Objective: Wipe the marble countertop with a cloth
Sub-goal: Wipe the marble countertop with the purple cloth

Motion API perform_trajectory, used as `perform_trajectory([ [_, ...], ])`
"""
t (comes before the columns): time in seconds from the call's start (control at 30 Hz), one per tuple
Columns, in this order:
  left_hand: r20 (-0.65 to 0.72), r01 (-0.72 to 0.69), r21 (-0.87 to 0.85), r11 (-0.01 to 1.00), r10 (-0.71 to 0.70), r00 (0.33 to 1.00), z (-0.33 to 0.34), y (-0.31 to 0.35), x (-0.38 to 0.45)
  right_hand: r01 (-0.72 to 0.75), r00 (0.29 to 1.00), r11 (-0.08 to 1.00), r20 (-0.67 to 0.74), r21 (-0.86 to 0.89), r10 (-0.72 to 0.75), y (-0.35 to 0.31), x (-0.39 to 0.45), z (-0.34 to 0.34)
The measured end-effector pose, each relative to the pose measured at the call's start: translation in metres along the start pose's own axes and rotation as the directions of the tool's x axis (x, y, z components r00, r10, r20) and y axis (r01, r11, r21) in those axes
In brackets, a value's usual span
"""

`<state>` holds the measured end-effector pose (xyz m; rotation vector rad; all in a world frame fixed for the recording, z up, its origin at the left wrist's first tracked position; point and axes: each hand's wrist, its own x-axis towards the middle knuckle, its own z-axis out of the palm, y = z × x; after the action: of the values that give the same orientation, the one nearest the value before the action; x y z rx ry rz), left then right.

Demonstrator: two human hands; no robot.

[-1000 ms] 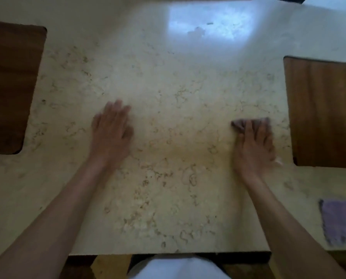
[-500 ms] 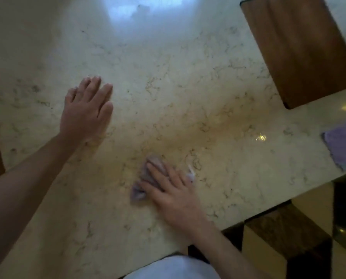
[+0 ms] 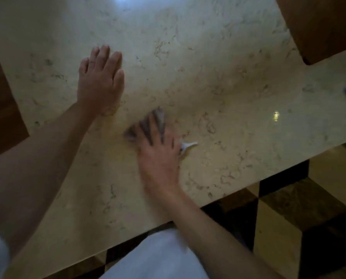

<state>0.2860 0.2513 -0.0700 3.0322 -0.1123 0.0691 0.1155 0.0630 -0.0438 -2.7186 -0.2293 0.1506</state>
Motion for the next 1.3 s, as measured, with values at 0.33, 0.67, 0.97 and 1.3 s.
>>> perform_trajectory([
  [0.33, 0.034, 0.028, -0.035, 0.999, -0.027, 0.999, -0.003, 0.003, -0.002, 0.117, 0.991, 0.993, 0.064, -0.008, -0.117, 0.156, -0.062, -0.051],
  [0.67, 0.083, 0.344, -0.158, 0.926, -0.335, 0.939, -0.008, 0.044, 0.002, -0.441, 0.893, 0.893, -0.146, -0.093, 0.426, 0.201, 0.102, -0.093],
  [0.97, 0.161, 0.518, -0.272, 0.811, -0.492, 0.855, -0.019, 0.188, -0.097, 0.378, 0.916, 0.924, 0.168, -0.061, -0.364, 0.224, -0.033, -0.082],
  [1.3, 0.132, 0.646, -0.028, 0.763, -0.638, 0.759, -0.001, 0.224, -0.183, -0.220, 0.975, 0.965, -0.045, -0.142, 0.216, 0.205, 0.192, -0.096],
])
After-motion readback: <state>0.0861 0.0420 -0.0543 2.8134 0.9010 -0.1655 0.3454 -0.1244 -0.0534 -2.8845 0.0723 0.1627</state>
